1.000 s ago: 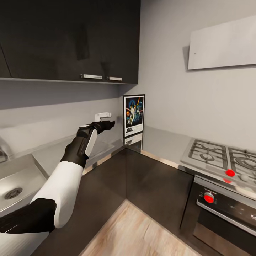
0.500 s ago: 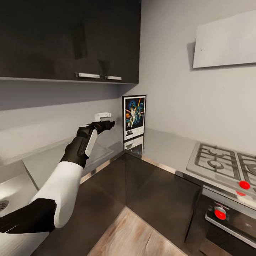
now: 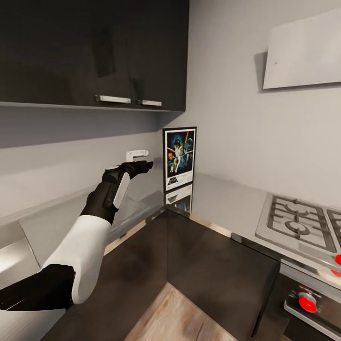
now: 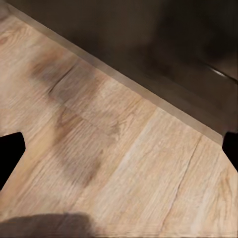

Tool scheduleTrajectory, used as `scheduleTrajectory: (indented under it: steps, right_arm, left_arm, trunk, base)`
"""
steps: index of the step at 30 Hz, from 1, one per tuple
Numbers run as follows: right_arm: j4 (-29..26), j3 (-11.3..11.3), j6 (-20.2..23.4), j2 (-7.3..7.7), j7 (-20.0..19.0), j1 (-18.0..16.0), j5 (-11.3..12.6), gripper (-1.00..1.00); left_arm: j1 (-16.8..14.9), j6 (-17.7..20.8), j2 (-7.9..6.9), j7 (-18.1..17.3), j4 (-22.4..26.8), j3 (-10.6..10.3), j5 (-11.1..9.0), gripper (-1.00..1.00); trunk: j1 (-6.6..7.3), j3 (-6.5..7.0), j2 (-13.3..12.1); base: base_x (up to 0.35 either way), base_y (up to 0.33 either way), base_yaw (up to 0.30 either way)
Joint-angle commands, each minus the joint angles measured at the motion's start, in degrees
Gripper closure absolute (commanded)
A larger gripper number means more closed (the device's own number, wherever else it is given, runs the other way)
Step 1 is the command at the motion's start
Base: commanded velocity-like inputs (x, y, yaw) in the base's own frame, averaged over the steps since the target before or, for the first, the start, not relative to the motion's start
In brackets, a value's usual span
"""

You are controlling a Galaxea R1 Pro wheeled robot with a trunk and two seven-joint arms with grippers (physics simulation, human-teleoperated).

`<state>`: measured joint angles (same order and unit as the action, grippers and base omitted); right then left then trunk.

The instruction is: Pick up the poster from the kitchen countertop and hang it on one of the wall nails in the kitchen.

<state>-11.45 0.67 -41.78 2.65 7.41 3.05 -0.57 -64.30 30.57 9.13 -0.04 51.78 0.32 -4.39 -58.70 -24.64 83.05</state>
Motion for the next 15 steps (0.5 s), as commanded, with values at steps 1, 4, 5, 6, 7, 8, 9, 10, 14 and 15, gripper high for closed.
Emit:
scheduleTrajectory:
  steps: [1,4,5,6,7,8,9,10,14,15]
  right_arm:
    - [0.2,0.1,0.0,0.00,0.2,0.0,-0.1,-1.00]
    - [1.3,0.2,0.7,-0.04,0.2,0.0,-0.1,-1.00]
    - [1.6,0.2,1.0,-0.05,0.2,0.0,-0.1,-1.00]
    - [2.5,0.2,1.5,-0.07,0.1,0.0,-0.1,-1.00]
    - [3.0,0.2,1.7,-0.07,0.1,0.0,-0.1,-1.00]
    - [3.3,0.2,1.9,-0.08,0.1,0.0,-0.1,-1.00]
    - [3.9,0.2,2.2,-0.09,0.1,0.0,-0.1,-1.00]
    - [4.1,0.2,2.3,-0.09,0.1,0.0,-0.1,-1.00]
    - [4.8,0.1,2.6,-0.11,0.0,-0.1,0.0,-1.00]
    - [4.8,0.1,2.5,-0.11,0.0,-0.1,0.0,-1.00]
  left_arm:
    - [0.0,0.3,0.01,0.0,0.1,0.0,-0.4,-1.00]
    - [0.0,0.4,0.01,0.0,0.2,0.0,-0.4,-1.00]
    - [0.0,0.4,0.01,0.0,0.2,0.0,-0.4,-1.00]
    - [0.0,0.4,0.01,0.0,0.2,0.0,-0.4,-1.00]
    - [0.0,0.4,0.01,0.0,0.2,0.0,-0.4,-1.00]
    - [0.0,0.4,0.01,0.0,0.2,0.0,-0.4,-1.00]
    - [0.0,0.4,0.01,0.0,0.2,0.0,-0.4,-1.00]
    - [0.0,0.4,0.01,0.0,0.2,0.0,-0.4,-1.00]
    - [0.0,0.4,0.01,0.0,0.2,0.0,-0.4,-1.00]
    - [0.0,0.5,0.01,0.0,0.3,0.0,-0.4,-1.00]
  trunk:
    - [-0.03,-0.05,0.0]
    - [-0.03,-0.05,0.0]
    - [-0.03,-0.05,0.0]
    - [-0.03,-0.05,0.0]
    - [-0.03,-0.05,0.0]
    - [-0.03,-0.05,0.0]
    - [-0.03,-0.05,0.0]
    - [-0.03,-0.05,0.0]
    - [-0.03,-0.05,0.0]
    - [-0.03,-0.05,0.0]
  base:
    - [0.183,0.011,0.000]
    - [0.090,0.005,0.000]
    - [0.038,0.002,0.000]
    - [0.035,0.001,0.000]
    - [0.058,0.001,0.000]
    - [0.098,0.001,0.000]
    - [0.182,0.001,0.000]
    - [0.213,0.000,0.000]
    - [0.203,0.000,0.000]
    - [0.075,0.000,0.000]
